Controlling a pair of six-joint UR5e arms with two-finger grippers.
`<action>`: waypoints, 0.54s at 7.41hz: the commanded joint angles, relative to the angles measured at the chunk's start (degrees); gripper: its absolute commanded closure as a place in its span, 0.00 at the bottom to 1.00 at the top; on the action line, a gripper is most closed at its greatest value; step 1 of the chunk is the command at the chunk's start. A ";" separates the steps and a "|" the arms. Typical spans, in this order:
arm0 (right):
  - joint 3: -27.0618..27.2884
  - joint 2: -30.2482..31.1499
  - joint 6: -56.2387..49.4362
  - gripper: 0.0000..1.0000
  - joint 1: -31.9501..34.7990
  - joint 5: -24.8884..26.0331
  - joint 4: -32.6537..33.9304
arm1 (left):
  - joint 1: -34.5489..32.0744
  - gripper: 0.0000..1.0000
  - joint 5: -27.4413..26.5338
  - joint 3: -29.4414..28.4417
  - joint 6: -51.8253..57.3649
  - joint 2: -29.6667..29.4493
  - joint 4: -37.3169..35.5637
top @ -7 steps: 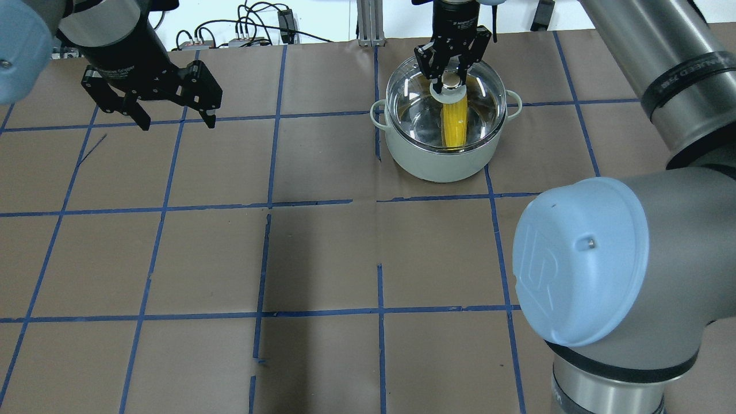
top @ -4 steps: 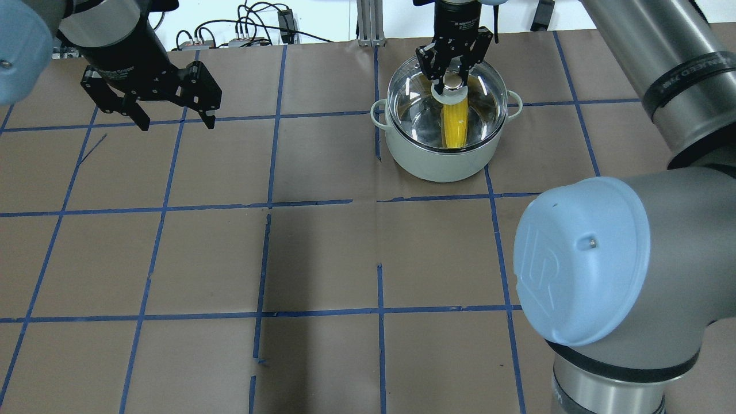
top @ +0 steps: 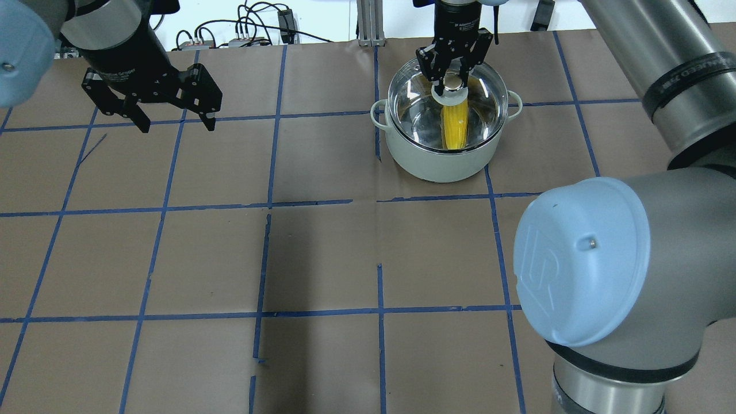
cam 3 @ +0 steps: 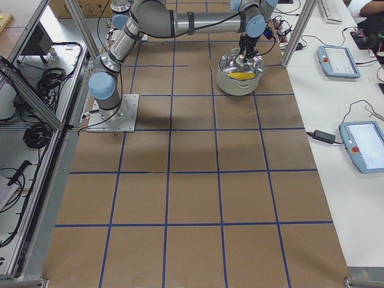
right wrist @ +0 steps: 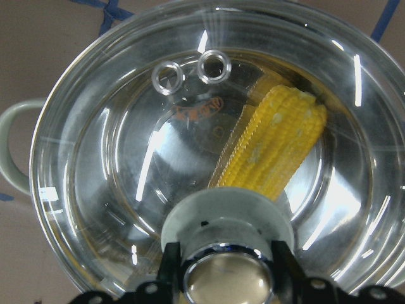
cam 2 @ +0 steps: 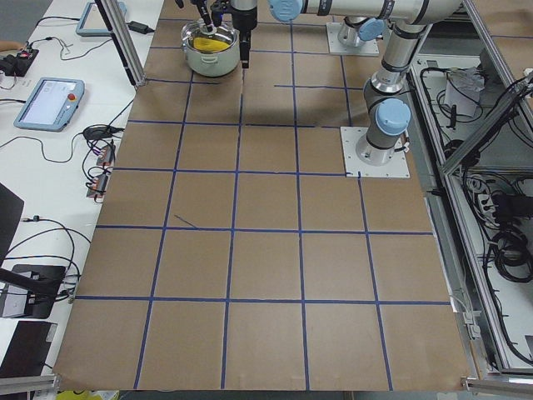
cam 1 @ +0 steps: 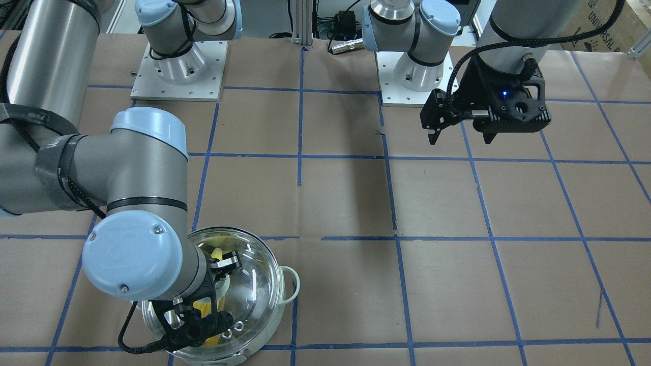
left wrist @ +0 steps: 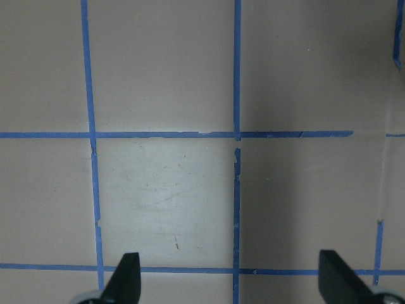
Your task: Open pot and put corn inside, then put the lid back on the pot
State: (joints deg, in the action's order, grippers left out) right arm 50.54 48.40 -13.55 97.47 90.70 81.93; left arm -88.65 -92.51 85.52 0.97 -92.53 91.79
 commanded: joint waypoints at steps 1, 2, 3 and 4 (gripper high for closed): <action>0.00 -0.06 0.27 0.32 0.00 0.00 0.16 | -0.03 0.00 -0.04 0.35 0.00 0.07 -0.03; 0.00 -0.06 0.36 0.28 0.00 0.00 0.24 | -0.03 0.00 -0.04 0.35 0.00 0.15 -0.03; 0.00 0.02 0.54 0.26 0.00 -0.09 0.33 | -0.03 0.00 -0.04 0.35 0.00 0.15 -0.03; 0.00 -0.06 0.54 0.25 0.09 -0.09 0.33 | -0.03 0.00 -0.04 0.35 0.00 0.15 -0.03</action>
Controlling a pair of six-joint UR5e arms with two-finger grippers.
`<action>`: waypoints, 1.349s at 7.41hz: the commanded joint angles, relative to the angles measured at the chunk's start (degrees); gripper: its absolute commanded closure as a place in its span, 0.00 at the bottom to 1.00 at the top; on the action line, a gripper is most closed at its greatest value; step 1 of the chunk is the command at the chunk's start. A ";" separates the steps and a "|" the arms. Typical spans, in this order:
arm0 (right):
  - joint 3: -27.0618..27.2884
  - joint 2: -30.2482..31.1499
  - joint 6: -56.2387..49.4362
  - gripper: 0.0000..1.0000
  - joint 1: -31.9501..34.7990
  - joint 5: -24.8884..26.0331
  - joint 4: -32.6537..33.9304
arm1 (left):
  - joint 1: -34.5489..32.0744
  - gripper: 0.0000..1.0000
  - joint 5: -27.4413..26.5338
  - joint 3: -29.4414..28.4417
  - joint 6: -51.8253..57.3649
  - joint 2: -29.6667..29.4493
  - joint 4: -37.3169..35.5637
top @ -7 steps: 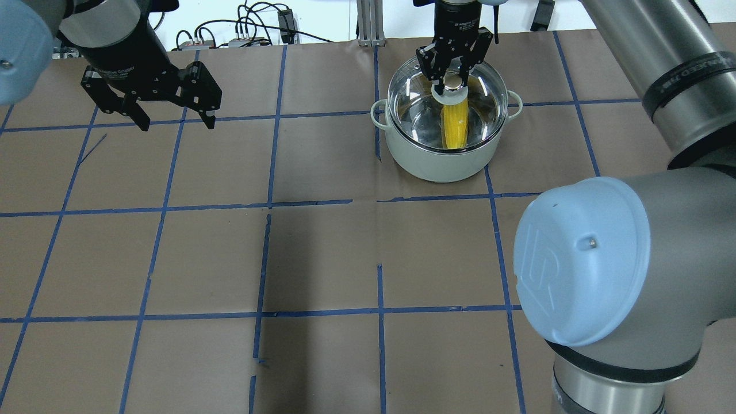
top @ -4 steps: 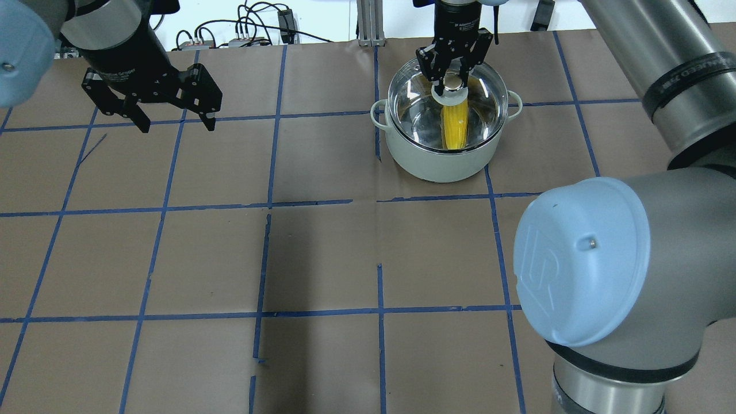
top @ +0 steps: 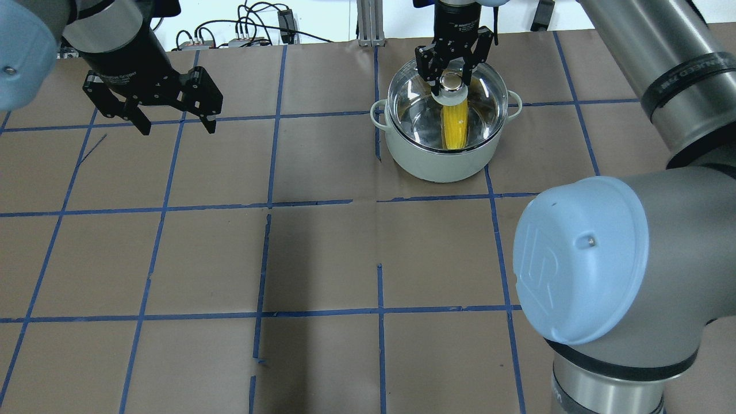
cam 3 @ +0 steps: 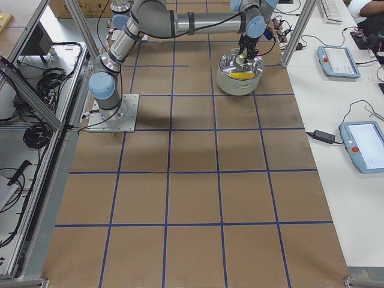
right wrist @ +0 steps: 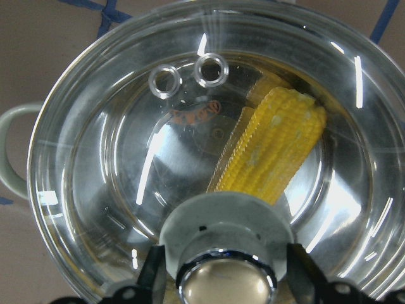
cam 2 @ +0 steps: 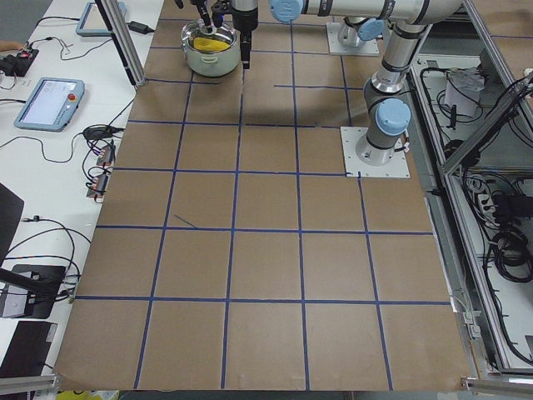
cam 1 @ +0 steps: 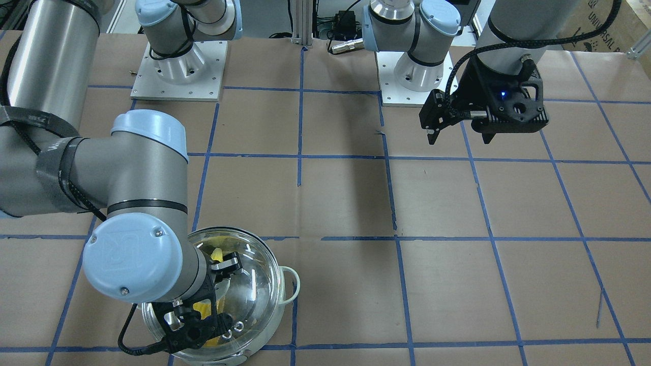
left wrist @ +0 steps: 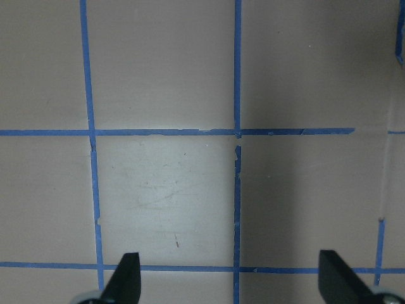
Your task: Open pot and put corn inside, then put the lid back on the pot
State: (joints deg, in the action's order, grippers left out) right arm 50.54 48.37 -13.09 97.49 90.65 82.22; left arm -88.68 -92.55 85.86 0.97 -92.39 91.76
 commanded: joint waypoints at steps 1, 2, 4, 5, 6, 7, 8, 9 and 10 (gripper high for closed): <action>0.00 0.06 0.08 0.28 0.15 -0.03 0.05 | 0.00 0.00 0.00 0.01 0.00 0.02 0.00; 0.00 0.06 0.08 0.37 0.16 0.06 -0.21 | 0.00 0.00 0.00 0.01 0.00 0.02 0.00; 0.00 0.41 0.17 0.49 0.07 0.06 -2.22 | 0.00 0.00 0.00 0.01 0.00 0.02 0.00; 0.00 0.50 0.17 0.51 0.07 0.06 -2.67 | 0.00 0.00 0.00 0.01 0.00 0.02 0.00; 0.00 0.50 0.17 0.51 0.07 0.06 -2.68 | 0.00 0.00 0.00 0.01 0.00 0.02 0.00; 0.00 0.41 0.08 0.48 0.07 -0.03 -2.59 | 0.00 0.00 0.00 0.01 0.00 0.02 0.00; -0.18 0.24 0.08 0.27 0.15 -0.21 -1.80 | 0.00 0.00 0.00 0.19 0.00 0.02 0.00; -0.61 0.41 0.17 0.23 0.42 -0.29 -1.80 | 0.00 0.00 0.00 0.19 0.00 0.02 0.00; -0.88 0.58 0.60 0.22 0.59 -0.30 -1.71 | 0.00 0.00 0.00 0.10 0.00 0.02 0.00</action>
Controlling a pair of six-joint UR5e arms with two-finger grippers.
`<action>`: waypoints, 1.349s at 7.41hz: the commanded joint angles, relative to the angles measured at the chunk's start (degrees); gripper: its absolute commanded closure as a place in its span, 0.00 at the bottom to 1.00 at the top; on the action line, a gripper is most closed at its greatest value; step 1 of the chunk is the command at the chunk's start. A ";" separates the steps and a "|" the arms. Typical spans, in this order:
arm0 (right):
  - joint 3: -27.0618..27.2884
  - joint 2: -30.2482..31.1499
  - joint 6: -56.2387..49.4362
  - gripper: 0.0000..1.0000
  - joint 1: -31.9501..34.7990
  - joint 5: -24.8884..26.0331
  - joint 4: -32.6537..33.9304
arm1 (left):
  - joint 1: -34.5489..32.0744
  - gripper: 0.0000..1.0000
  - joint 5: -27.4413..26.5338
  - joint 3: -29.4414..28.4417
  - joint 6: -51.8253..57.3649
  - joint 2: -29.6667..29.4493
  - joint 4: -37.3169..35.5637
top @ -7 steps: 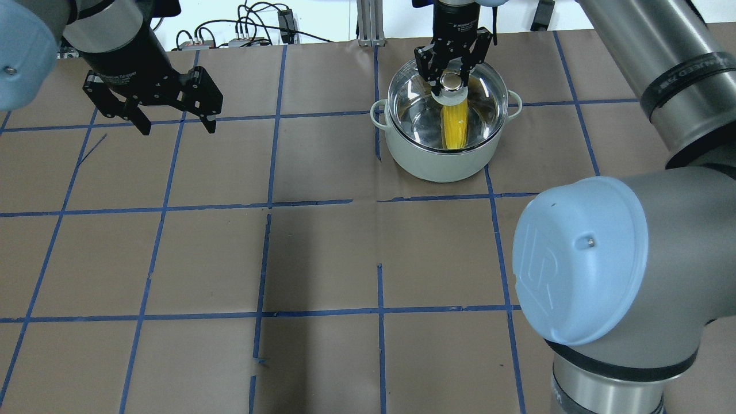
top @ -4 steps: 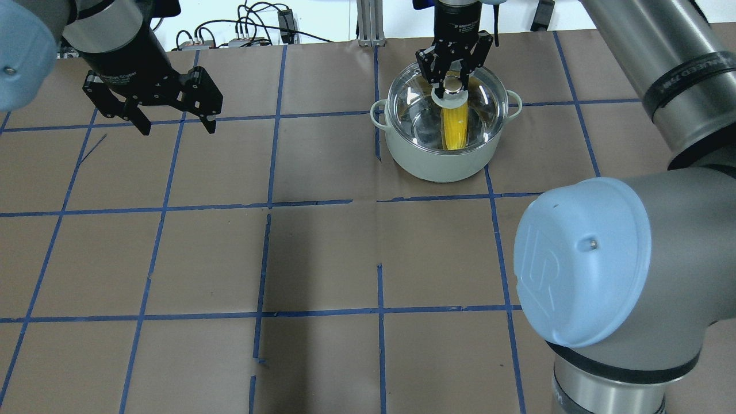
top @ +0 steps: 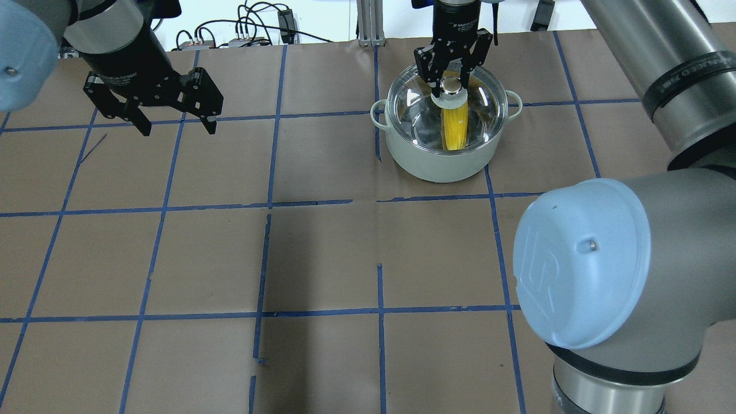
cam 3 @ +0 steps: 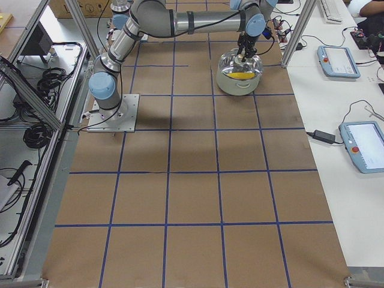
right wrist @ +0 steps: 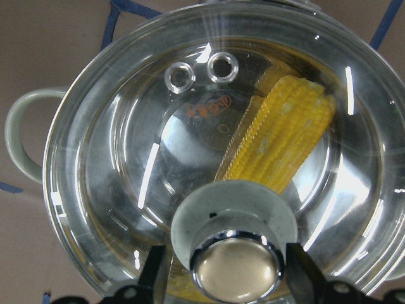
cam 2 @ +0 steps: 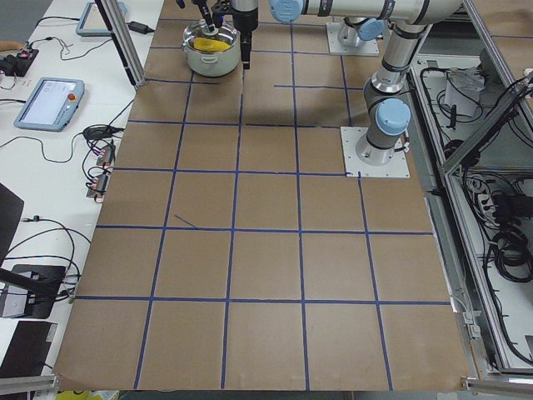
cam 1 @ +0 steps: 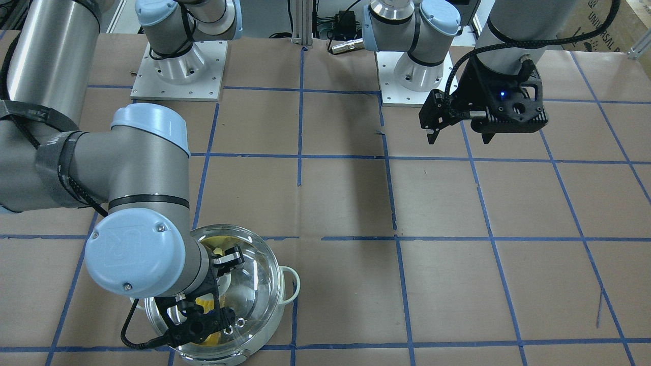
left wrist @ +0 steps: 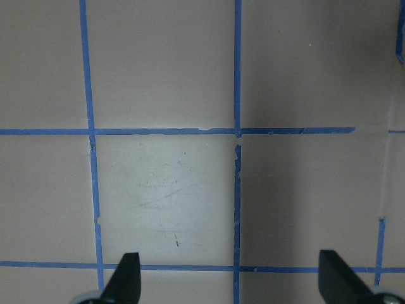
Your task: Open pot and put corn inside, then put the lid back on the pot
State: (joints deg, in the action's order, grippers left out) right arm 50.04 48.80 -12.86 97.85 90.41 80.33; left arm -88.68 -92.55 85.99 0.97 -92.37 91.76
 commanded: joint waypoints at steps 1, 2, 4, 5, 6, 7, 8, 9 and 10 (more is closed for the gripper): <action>-0.38 0.24 0.55 0.21 0.15 -0.06 0.26 | 0.00 0.00 0.00 0.05 0.00 0.00 0.00; -0.47 0.77 0.55 0.21 -0.11 0.11 0.53 | 0.00 0.00 0.00 0.05 0.00 0.00 0.00; 0.93 7.07 0.46 0.23 -0.72 0.38 -5.92 | 0.00 0.00 0.00 0.05 0.00 0.00 0.00; 1.20 10.23 0.38 0.27 -1.60 0.29 -12.15 | 0.00 0.00 0.00 0.05 0.00 0.09 0.00; 1.29 13.14 0.11 0.28 -2.91 0.46 -16.65 | 0.00 0.00 0.00 0.05 0.00 0.09 0.00; 2.34 14.38 0.02 0.29 -4.32 0.47 -20.35 | 0.00 0.00 -0.09 0.14 0.00 0.17 0.00; 4.43 16.05 0.11 0.35 -4.68 0.47 -22.30 | 0.00 0.00 -0.09 0.14 0.00 0.09 0.00; 8.11 18.94 0.20 0.37 -4.77 0.47 -22.32 | 0.00 0.00 -0.09 0.14 0.00 0.09 0.00; 13.89 22.79 0.29 0.39 -4.77 0.38 -21.19 | 0.00 0.00 -0.09 0.14 0.00 0.09 0.00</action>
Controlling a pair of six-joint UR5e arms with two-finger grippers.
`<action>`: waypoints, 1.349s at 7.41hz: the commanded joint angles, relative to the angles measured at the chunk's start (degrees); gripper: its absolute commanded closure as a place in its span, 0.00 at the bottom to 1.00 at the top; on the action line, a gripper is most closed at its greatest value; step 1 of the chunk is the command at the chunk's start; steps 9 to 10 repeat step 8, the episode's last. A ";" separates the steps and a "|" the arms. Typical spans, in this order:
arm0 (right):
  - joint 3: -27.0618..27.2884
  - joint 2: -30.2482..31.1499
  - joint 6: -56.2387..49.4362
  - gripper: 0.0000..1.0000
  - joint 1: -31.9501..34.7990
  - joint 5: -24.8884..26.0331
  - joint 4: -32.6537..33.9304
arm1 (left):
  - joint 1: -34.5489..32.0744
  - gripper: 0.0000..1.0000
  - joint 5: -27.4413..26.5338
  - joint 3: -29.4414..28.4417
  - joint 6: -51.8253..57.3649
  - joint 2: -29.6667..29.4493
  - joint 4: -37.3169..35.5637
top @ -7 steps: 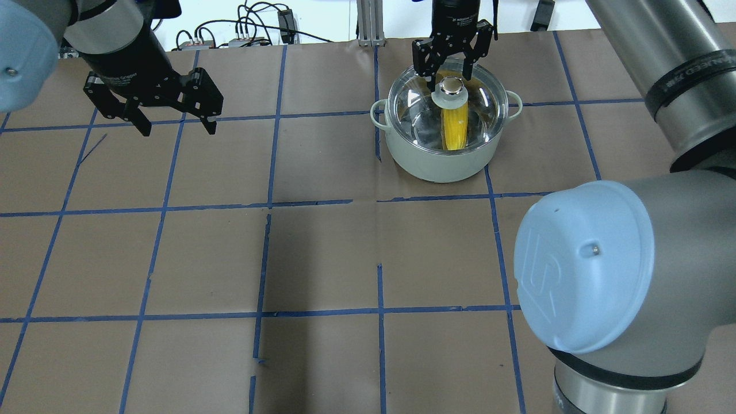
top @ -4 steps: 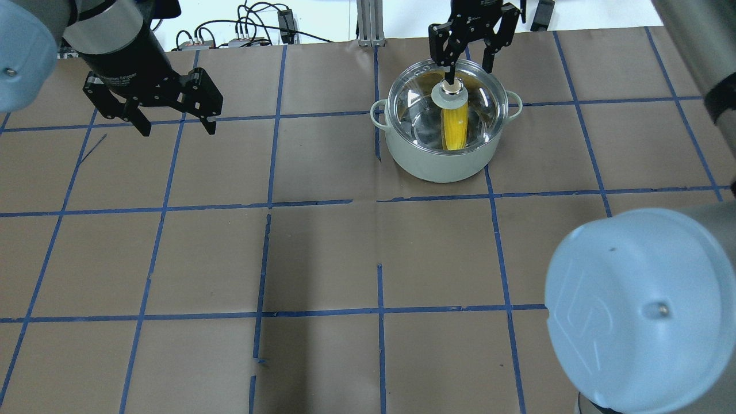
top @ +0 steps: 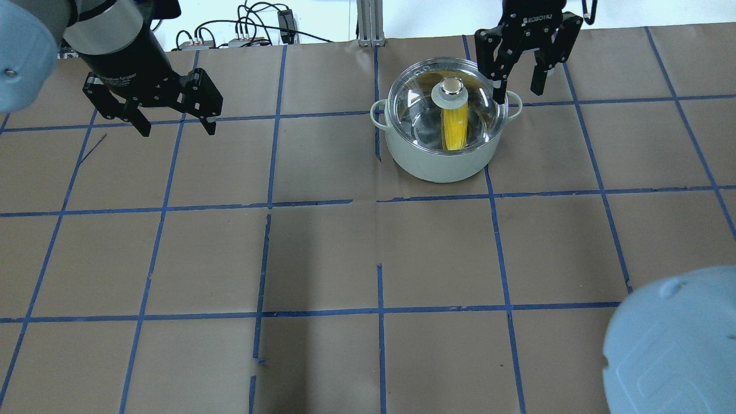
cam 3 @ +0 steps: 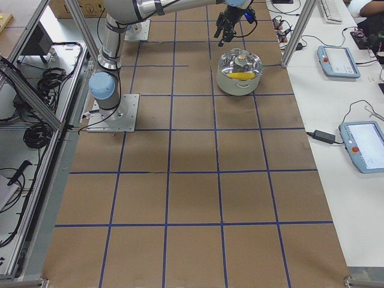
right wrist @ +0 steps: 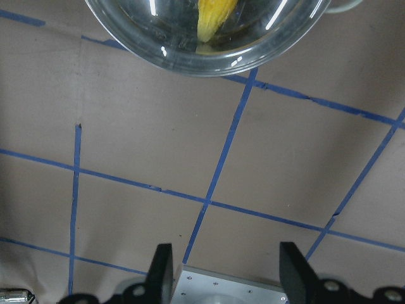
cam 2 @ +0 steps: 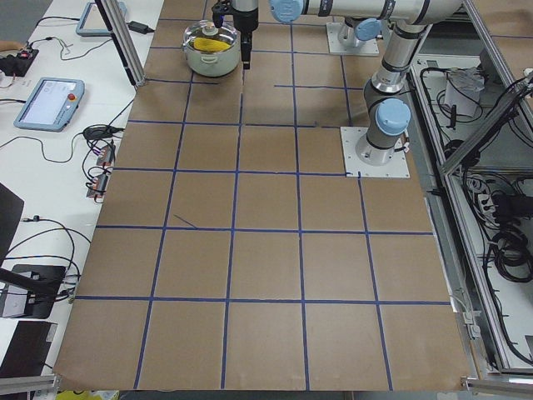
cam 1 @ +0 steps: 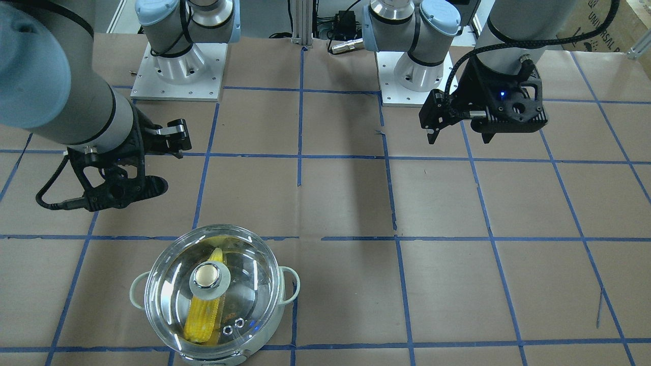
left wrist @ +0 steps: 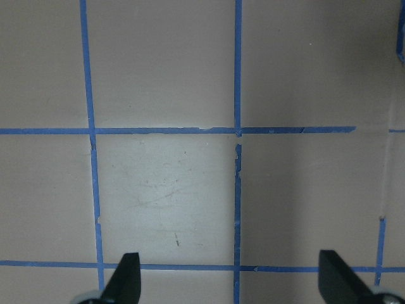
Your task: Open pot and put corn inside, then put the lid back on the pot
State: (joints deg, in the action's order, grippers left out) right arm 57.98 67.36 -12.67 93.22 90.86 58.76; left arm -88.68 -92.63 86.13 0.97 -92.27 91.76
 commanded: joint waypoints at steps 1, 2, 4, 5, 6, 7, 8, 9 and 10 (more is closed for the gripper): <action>12.18 8.01 0.27 0.39 -0.06 -0.07 4.65 | 0.00 0.00 0.00 0.01 0.00 -0.01 0.00; 18.59 11.79 0.45 0.38 0.11 -0.07 10.87 | 0.00 0.00 0.00 0.01 0.00 -0.01 0.00; 29.86 17.61 0.45 0.15 0.20 0.10 28.95 | 0.00 0.00 0.08 0.09 0.00 -0.01 0.09; 30.86 17.89 0.28 0.10 0.20 -0.07 30.87 | 0.00 0.00 0.08 0.09 0.00 -0.01 0.00; 30.52 17.90 0.01 0.01 0.03 -0.16 31.06 | 0.00 0.00 0.08 0.09 0.00 -0.01 0.00; 29.65 17.81 0.01 0.00 -0.23 0.02 30.98 | 0.00 0.00 0.08 0.09 0.00 -0.01 0.00; 29.47 17.72 0.10 0.00 -0.24 0.02 30.97 | -0.09 0.00 0.08 0.09 0.00 -0.01 0.09; 29.47 17.72 0.10 0.00 -0.24 0.02 30.97 | -0.09 0.00 0.08 0.09 0.00 -0.01 0.09; 29.47 17.72 0.10 0.00 -0.24 0.02 30.97 | -0.09 0.00 0.08 0.09 0.00 -0.01 0.09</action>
